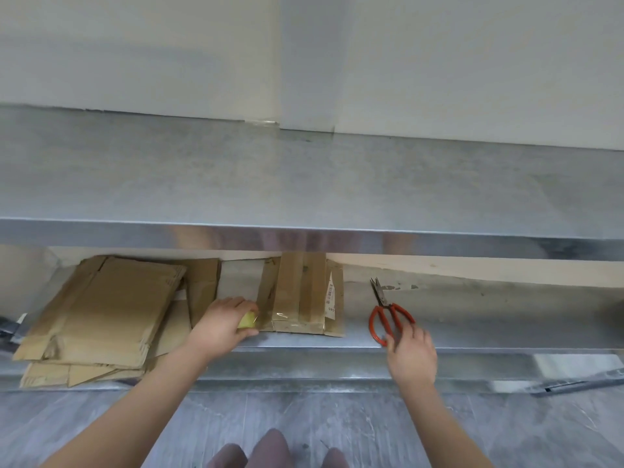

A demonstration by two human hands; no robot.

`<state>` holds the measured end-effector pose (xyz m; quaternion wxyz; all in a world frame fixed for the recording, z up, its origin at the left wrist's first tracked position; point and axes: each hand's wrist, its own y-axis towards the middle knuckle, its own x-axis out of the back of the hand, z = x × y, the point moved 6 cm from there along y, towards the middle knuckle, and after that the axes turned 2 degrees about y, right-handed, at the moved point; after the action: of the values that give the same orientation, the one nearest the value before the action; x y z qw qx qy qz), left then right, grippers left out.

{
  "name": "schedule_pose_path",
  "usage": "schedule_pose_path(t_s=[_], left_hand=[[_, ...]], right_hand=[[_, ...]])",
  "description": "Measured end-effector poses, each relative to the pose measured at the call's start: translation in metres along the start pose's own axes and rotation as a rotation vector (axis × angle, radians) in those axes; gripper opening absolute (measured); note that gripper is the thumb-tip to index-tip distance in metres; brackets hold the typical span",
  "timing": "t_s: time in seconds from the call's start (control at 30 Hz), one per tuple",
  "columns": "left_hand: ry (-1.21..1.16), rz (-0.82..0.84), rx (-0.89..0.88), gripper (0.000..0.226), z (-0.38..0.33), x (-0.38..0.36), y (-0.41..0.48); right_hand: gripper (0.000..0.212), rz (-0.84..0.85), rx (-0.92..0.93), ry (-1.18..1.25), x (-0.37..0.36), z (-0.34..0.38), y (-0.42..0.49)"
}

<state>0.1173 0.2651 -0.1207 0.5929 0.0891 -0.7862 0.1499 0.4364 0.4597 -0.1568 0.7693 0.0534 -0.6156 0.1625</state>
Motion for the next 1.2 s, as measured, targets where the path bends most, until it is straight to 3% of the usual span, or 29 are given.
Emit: schedule_pose_path(t_s=[0.1, 0.23, 0.57, 0.83, 1.0, 1.13, 1.2], left_hand=[[-0.048, 0.014, 0.036, 0.041, 0.002, 0.003, -0.004], [-0.105, 0.011, 0.064, 0.036, 0.003, 0.009, -0.006], [-0.197, 0.026, 0.046, 0.026, 0.001, 0.017, -0.008], [-0.297, 0.032, -0.004, 0.027, 0.004, 0.018, -0.008], [-0.341, 0.036, 0.0, 0.026, 0.006, 0.022, 0.002], [-0.311, 0.072, -0.022, 0.025, 0.006, 0.024, 0.007], [-0.301, 0.087, -0.031, 0.025, 0.007, 0.024, 0.007]], right_hand=[[0.046, 0.046, -0.059, -0.17, 0.0, -0.002, 0.01], [0.035, 0.101, 0.044, -0.359, -0.005, 0.015, 0.017], [0.023, 0.152, 0.014, -0.317, 0.001, 0.044, -0.021], [0.026, 0.185, 0.036, 0.084, 0.012, 0.097, -0.109], [0.019, 0.226, -0.058, 0.534, -0.011, 0.131, -0.173], [0.024, 0.332, -0.136, 0.702, -0.043, 0.15, -0.197], [0.039, 0.423, -0.182, 0.797, -0.054, 0.159, -0.2]])
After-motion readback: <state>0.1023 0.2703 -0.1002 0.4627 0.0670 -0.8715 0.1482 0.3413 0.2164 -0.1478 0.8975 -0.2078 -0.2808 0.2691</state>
